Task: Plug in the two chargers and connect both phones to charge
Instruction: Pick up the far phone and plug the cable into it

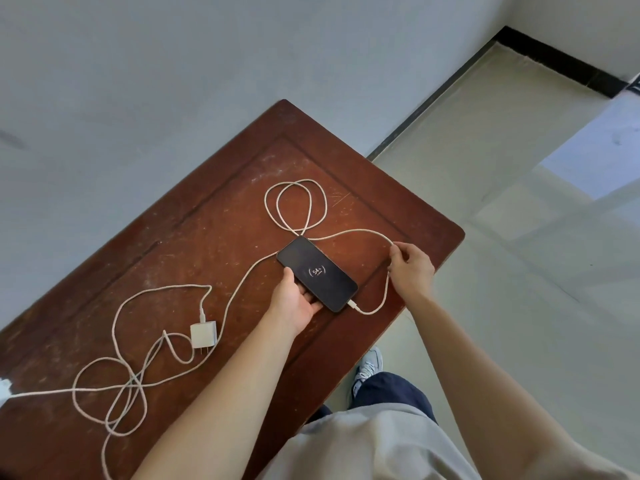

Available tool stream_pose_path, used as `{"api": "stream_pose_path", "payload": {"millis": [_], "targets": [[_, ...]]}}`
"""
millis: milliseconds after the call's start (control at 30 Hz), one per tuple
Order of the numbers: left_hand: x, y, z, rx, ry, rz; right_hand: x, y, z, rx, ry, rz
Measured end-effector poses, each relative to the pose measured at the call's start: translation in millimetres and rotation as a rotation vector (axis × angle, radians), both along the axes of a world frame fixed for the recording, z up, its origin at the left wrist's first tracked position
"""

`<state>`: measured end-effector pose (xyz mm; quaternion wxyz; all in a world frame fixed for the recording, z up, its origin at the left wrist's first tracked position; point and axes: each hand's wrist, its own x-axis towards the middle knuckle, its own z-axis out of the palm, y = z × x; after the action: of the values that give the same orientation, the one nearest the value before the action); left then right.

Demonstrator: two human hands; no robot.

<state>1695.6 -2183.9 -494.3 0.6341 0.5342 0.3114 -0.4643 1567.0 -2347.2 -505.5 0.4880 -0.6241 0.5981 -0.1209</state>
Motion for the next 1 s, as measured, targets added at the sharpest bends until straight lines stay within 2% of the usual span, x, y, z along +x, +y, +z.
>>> {"api": "stream_pose_path", "payload": {"millis": [133, 300, 467, 867, 933, 1000], "targets": [[2, -16, 3, 0.106, -0.02, -0.035, -5, -8, -7, 0.005, 0.021, -0.025], [4, -27, 12, 0.318, -0.156, -0.092, -7, -15, -6, 0.024, 0.06, -0.003], [1, -28, 20, 0.416, -0.178, -0.283, -7, -15, -5, 0.012, 0.087, 0.028], [-13, -5, 32, 0.424, -0.279, -0.437, -7, -5, 16, -0.003, 0.151, 0.107], [-10, 12, 37, 0.45, -0.354, -0.48, 1, 4, 22, -0.07, 0.161, 0.106], [-6, 37, 46, 0.479, -0.564, -0.521, 17, 16, 28, -0.136, 0.135, 0.142]]}}
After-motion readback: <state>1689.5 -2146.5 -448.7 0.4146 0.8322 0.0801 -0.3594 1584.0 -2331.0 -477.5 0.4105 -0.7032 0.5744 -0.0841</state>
